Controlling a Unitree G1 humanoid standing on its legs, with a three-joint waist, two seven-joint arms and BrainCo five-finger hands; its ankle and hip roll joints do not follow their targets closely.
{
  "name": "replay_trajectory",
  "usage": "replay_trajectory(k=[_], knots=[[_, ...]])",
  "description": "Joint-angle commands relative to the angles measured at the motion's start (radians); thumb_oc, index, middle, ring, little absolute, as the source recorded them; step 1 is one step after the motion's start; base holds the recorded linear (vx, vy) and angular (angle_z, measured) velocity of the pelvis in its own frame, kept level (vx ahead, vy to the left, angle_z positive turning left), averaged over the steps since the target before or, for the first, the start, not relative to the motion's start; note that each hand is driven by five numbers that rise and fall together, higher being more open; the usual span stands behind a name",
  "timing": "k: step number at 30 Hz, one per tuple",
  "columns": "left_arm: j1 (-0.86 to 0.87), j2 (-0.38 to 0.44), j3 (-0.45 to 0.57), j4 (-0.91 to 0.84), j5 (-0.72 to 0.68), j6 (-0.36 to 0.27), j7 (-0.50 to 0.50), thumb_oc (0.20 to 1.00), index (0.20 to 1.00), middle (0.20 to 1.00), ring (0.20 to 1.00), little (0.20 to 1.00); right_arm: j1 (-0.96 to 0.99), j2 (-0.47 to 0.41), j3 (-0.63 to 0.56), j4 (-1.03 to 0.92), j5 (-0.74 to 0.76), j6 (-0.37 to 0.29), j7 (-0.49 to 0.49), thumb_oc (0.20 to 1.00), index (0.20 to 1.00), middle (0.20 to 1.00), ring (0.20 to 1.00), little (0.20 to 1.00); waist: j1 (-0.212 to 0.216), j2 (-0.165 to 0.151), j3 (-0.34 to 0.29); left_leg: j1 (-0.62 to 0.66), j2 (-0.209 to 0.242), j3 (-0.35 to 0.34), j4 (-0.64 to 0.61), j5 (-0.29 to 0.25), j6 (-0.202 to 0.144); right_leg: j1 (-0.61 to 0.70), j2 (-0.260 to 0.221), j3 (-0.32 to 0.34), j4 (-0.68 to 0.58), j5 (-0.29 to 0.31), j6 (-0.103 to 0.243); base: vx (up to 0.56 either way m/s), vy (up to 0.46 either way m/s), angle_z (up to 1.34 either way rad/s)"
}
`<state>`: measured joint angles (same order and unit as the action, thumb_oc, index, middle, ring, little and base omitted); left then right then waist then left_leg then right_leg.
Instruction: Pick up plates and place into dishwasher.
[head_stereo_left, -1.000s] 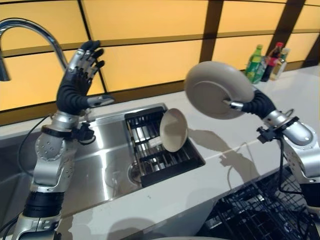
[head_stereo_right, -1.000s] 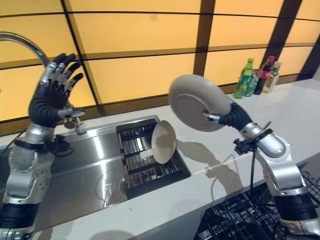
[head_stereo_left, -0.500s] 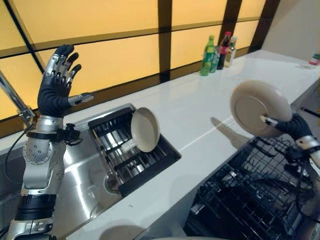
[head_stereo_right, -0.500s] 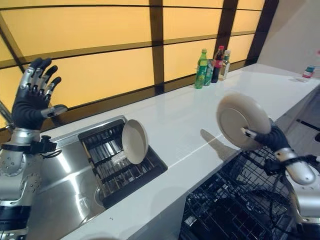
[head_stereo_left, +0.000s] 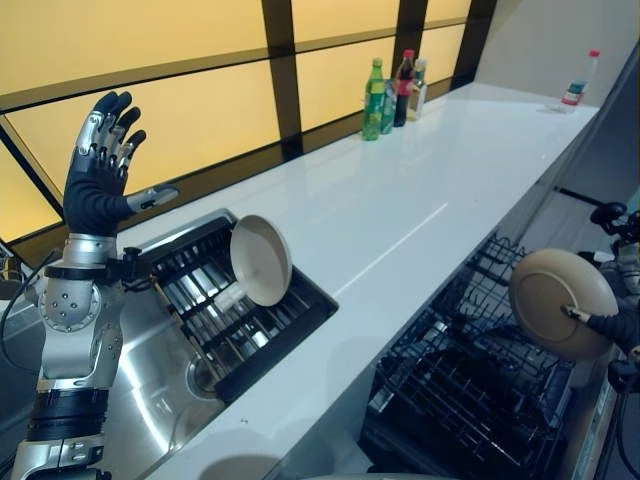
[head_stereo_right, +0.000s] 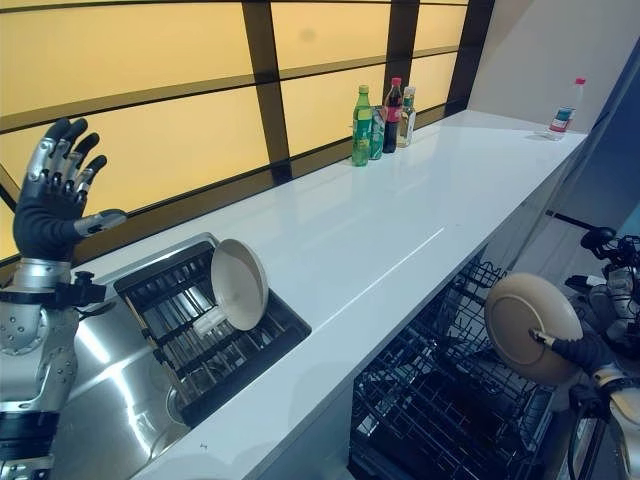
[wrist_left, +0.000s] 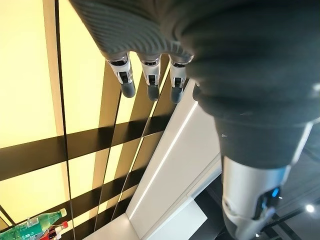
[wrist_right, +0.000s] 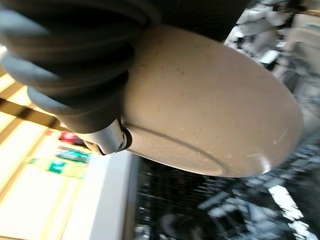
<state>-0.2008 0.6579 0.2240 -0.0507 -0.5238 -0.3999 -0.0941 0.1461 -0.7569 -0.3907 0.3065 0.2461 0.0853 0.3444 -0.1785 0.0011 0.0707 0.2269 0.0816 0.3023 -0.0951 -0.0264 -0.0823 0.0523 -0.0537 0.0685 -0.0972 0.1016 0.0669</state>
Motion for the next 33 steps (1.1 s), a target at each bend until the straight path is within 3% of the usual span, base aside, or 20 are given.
replay_trajectory(k=[1, 15, 33], knots=[[-0.061, 0.074, -0.006, 0.034, 0.015, -0.033, 0.030, 1.000, 1.000, 1.000, 1.000, 1.000, -0.066, -0.069, 0.008, 0.003, -0.004, -0.039, 0.057, 0.200, 0.200, 0.200, 0.200, 0.200, -0.001, -0.027, -0.031, -0.012, -0.032, -0.032, 0.008, -0.051, 0.048, 0.013, -0.045, -0.020, 0.010, -0.033, 0.072, 0.03, -0.032, -0.03], [-0.055, 0.064, -0.054, 0.008, 0.044, -0.013, 0.045, 1.000, 1.000, 1.000, 1.000, 1.000, -0.081, -0.116, 0.239, 0.051, -0.153, -0.019, 0.383, 0.200, 0.200, 0.200, 0.200, 0.200, 0.048, -0.056, -0.034, -0.016, -0.020, -0.057, 0.008, -0.038, 0.034, 0.032, -0.045, -0.065, 0.010, -0.039, 0.061, 0.03, -0.028, 0.01], [-0.013, 0.051, -0.049, -0.020, 0.063, 0.017, 0.018, 1.000, 1.000, 1.000, 1.000, 1.000, -0.073, -0.055, 0.456, 0.024, -0.324, -0.036, 0.449, 0.200, 0.200, 0.200, 0.200, 0.200, 0.081, -0.041, -0.018, -0.037, -0.005, -0.080, 0.008, -0.017, 0.022, 0.034, -0.040, -0.092, 0.010, -0.046, 0.055, 0.02, -0.037, 0.02]])
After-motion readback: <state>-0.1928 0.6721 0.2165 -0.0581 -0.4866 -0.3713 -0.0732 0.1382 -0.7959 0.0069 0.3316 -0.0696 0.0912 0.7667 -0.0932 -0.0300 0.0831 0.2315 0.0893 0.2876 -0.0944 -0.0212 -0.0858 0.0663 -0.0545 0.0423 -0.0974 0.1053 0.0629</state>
